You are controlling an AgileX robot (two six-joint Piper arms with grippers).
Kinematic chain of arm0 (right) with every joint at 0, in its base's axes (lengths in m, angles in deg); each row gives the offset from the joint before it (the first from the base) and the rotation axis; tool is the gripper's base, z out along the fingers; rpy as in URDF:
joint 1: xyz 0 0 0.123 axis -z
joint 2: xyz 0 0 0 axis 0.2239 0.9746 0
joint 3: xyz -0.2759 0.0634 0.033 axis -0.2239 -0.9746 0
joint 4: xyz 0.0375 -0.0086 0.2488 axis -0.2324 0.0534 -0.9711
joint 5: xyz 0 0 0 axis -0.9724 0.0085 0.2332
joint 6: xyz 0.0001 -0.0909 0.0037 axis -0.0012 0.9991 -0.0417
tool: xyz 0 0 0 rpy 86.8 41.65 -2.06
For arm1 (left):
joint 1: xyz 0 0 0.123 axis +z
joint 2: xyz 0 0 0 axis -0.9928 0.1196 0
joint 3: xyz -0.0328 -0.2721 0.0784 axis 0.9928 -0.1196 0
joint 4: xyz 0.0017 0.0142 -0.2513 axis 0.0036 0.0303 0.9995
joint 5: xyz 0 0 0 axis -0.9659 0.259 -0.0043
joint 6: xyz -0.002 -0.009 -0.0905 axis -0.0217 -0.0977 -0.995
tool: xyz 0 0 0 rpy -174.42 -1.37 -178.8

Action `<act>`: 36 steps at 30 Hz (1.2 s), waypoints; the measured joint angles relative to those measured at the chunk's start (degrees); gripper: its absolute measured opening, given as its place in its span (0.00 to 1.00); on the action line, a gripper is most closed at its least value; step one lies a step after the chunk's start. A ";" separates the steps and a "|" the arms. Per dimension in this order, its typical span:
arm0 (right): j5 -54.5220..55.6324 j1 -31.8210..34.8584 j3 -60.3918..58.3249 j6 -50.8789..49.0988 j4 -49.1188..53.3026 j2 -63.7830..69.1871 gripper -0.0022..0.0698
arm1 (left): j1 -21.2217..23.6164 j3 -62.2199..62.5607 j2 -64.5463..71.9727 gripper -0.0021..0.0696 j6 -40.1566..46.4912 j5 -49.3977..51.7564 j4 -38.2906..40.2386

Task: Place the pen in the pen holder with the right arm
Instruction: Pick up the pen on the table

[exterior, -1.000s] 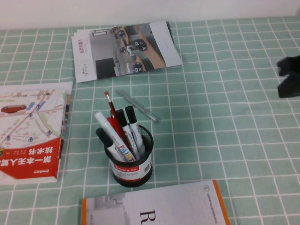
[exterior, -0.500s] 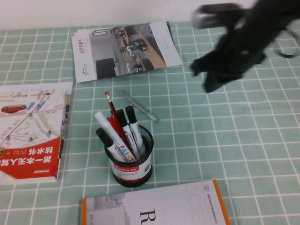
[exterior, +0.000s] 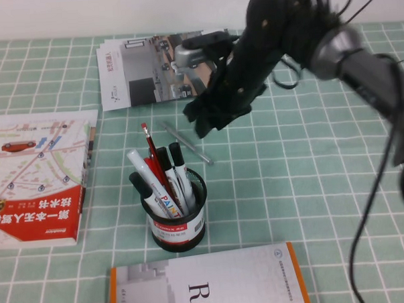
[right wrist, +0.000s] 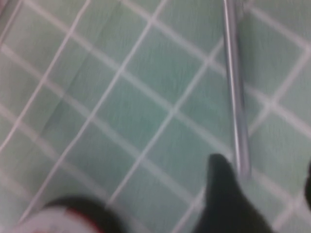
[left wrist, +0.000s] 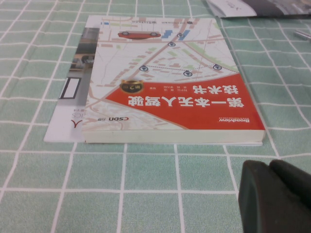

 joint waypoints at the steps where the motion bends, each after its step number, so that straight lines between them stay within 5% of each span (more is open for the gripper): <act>1: 0.70 -0.17 1.41 0.73 0.00 1.39 0.48 | 0.00 0.00 0.00 0.02 0.00 0.00 0.00; 21: 4.28 -2.56 8.56 7.46 2.08 12.21 0.53 | 0.00 0.00 0.00 0.02 0.00 0.00 0.00; 30: 4.16 -2.59 8.75 7.49 3.94 12.37 0.37 | 0.00 0.00 0.00 0.02 0.00 0.00 0.00; 36: 2.67 -2.59 8.88 7.58 6.11 12.47 0.12 | 0.00 0.00 0.00 0.02 0.00 0.00 0.00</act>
